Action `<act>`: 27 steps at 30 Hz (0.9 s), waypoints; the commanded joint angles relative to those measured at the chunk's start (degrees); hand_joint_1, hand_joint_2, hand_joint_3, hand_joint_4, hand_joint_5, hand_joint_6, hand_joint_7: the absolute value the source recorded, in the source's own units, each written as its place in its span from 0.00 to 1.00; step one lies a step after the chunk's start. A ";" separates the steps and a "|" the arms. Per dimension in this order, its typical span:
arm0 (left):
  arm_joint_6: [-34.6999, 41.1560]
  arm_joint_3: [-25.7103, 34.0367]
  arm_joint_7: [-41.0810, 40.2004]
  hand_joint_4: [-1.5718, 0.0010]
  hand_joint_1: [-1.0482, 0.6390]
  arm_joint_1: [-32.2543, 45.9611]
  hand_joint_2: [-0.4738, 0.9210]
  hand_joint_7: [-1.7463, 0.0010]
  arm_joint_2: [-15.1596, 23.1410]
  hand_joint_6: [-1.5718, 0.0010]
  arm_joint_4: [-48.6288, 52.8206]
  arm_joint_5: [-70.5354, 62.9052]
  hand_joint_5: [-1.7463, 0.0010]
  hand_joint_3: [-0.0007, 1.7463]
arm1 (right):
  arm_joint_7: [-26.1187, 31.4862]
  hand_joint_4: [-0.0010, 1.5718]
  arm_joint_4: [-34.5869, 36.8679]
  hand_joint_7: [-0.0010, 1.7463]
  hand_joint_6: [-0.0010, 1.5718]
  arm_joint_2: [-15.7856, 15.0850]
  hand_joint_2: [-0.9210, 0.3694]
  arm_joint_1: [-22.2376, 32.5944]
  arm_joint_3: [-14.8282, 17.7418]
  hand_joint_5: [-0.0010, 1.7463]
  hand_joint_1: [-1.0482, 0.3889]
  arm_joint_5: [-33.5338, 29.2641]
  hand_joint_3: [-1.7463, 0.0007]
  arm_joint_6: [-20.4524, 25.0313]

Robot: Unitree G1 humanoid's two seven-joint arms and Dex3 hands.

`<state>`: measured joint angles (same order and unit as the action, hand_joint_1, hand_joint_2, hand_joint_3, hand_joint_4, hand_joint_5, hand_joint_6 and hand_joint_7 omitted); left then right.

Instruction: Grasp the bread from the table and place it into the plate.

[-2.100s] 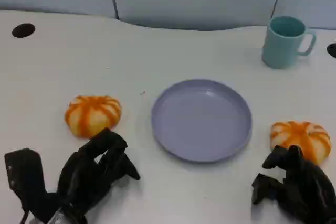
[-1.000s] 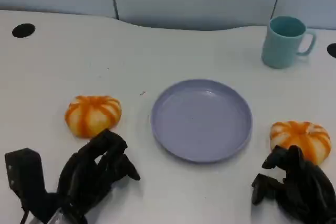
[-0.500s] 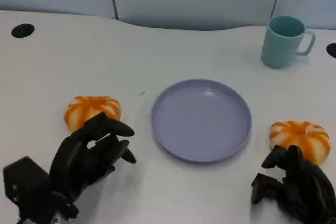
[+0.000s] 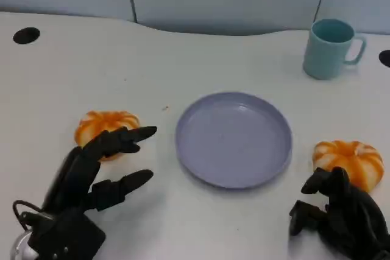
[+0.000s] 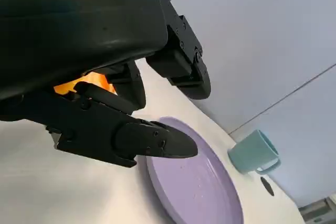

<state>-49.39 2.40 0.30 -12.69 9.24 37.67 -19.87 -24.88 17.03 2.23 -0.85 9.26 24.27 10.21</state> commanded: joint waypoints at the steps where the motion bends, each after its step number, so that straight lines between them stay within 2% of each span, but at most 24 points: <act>1: 10.96 -1.93 -8.52 0.98 0.25 -0.61 1.00 0.99 14.13 0.84 -18.19 -27.42 0.77 0.04 | 1.18 0.73 -1.22 0.68 0.65 0.16 0.00 0.98 -0.32 0.77 0.44 -0.10 0.70 0.86; 6: 24.89 -6.69 -6.64 1.00 0.19 -1.96 1.00 0.99 16.70 0.92 -23.90 -38.61 0.92 0.03 | 1.11 0.73 -0.15 0.69 0.66 0.26 0.00 0.49 -0.31 0.78 0.43 -0.20 0.71 0.28; 12: 33.42 -12.57 -3.43 1.00 0.18 -4.96 1.00 1.00 17.98 0.93 -23.77 -40.31 0.97 0.02 | 0.12 0.74 0.93 0.68 0.65 -0.16 0.00 0.17 -0.18 0.77 0.44 -0.19 0.71 -0.58; 18: 36.31 -16.46 -0.59 1.00 0.18 -8.72 0.99 1.00 18.27 0.96 -19.86 -37.67 1.00 0.01 | 0.97 0.73 -0.08 0.68 0.65 0.00 0.00 0.74 -0.43 0.77 0.44 -0.62 0.70 -0.29; 27: 36.67 -23.25 -0.05 1.00 0.17 -20.18 0.99 1.00 16.07 0.98 -1.49 -34.23 1.00 0.00 | 1.75 0.75 -0.68 0.67 0.67 0.35 0.00 1.20 -0.68 0.77 0.43 -0.59 0.71 -0.11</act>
<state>-13.70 -19.10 -0.25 -29.44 25.70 31.38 -54.88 -23.88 16.37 2.99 -0.47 8.08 23.60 9.70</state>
